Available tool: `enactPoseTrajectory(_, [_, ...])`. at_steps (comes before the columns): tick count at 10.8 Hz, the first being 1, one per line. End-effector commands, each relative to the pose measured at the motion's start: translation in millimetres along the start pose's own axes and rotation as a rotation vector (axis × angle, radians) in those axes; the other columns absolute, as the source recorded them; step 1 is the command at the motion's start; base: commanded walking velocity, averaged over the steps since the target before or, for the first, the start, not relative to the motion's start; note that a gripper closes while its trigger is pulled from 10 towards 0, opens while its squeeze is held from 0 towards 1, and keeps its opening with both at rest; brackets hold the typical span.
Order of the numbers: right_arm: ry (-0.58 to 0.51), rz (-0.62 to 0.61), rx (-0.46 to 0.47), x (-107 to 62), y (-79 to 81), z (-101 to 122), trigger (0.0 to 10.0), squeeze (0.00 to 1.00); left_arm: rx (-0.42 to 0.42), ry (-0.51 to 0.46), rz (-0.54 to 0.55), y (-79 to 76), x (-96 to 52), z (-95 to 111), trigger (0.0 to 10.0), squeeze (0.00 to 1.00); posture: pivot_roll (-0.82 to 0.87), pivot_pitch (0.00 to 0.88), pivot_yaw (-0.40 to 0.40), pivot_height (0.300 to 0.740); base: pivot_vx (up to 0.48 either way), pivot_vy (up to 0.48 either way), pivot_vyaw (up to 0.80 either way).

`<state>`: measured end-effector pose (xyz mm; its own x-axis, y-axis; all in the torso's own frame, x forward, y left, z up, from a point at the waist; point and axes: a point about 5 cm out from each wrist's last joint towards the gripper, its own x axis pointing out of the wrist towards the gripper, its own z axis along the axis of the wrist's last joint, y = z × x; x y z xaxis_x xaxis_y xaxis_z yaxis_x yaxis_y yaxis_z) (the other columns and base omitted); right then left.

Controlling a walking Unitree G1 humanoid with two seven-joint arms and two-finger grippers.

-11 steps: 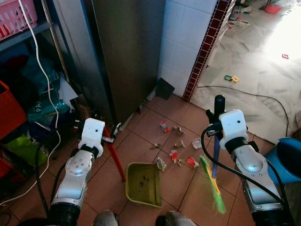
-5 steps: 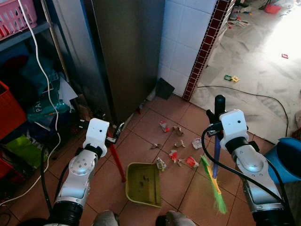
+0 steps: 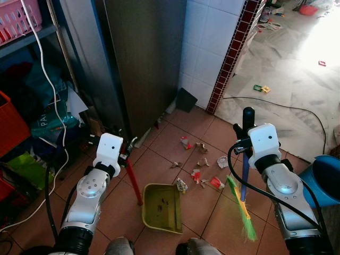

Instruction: Sweep floor

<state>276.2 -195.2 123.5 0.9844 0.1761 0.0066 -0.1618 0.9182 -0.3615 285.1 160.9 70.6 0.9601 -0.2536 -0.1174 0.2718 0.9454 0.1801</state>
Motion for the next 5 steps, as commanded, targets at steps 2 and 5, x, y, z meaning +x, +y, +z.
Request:
enactPoseTrajectory(2, [-0.049,-0.015,-0.032,1.9,-6.5,10.4,10.0,0.00,0.000,0.005,-0.021,-3.5,1.8,-0.9,0.0,0.00,-0.09,0.059,-0.058,0.740,0.000,0.000,0.00])
enactPoseTrajectory(5, [-0.051,-0.016,-0.031,2.8,-6.0,10.9,10.0,0.00,-0.005,0.000,-0.028,-3.8,2.9,-0.4,0.0,0.00,-0.09,0.058,-0.059,0.740,0.000,0.000,0.00])
